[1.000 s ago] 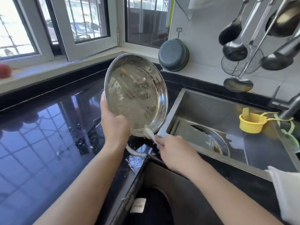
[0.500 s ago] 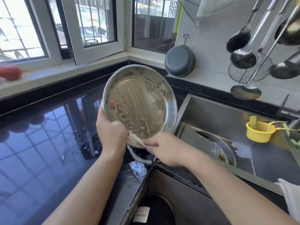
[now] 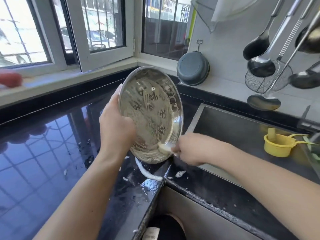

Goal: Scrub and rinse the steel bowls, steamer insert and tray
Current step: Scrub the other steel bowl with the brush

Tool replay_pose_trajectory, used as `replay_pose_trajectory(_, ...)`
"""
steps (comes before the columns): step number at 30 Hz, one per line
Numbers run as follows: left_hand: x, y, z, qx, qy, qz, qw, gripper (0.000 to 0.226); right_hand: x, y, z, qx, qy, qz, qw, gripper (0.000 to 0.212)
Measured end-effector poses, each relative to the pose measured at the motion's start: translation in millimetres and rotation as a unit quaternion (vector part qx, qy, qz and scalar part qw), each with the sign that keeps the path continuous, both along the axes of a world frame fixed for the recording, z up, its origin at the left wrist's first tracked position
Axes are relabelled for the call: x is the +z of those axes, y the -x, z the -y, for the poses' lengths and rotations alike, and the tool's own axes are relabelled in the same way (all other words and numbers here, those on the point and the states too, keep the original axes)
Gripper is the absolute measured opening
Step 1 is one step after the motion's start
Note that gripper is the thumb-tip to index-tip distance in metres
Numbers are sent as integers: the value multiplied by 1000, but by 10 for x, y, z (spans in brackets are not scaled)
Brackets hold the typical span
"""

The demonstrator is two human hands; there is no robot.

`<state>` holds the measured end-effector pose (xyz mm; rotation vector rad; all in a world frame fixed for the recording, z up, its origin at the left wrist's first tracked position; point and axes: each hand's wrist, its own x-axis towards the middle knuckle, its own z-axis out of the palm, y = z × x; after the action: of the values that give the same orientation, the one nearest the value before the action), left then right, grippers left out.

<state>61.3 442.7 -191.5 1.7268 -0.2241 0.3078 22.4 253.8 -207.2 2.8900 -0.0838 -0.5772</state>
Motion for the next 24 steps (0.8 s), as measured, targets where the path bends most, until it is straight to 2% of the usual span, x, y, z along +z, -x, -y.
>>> replay_pose_trajectory(2, -5, 14, -8, 5, 3, -2, 1000, 102, 39, -53, 81, -9, -6, -1, 1000, 44)
replay_pose_trajectory(5, 30, 50, -16, -3, 3, -4, 1000, 103, 125, -220, 349, -71, 43, 138, 987, 48)
replay_pose_trajectory(7, 42, 47, -34, -7, -13, 3, 1000, 101, 91, -206, 327, -54, 94, 195, 975, 46)
replay_pose_trajectory(9, 24, 28, -34, -11, -34, 9, 999, 100, -30, -92, 172, -36, 93, 158, 982, 47)
replay_pose_trajectory(13, -31, -37, -13, -11, -37, 15, 999, 102, -112, 123, 25, -27, -26, 56, 998, 36)
replay_pose_trajectory(16, -88, 22, 54, -4, 32, 18, 999, 90, -8, 65, 60, -50, -84, 9, 995, 43)
replay_pose_trajectory(19, -363, 194, 147, 3, 121, -24, 992, 81, -86, 55, 9, -77, -88, 51, 992, 41)
replay_pose_trajectory(22, -634, 323, 225, -46, 102, -44, 993, 105, -227, 147, -89, -104, -54, 102, 988, 36)
replay_pose_trajectory(24, -637, 314, 245, -66, 100, -57, 991, 109, -258, 137, -116, -114, -49, 114, 986, 32)
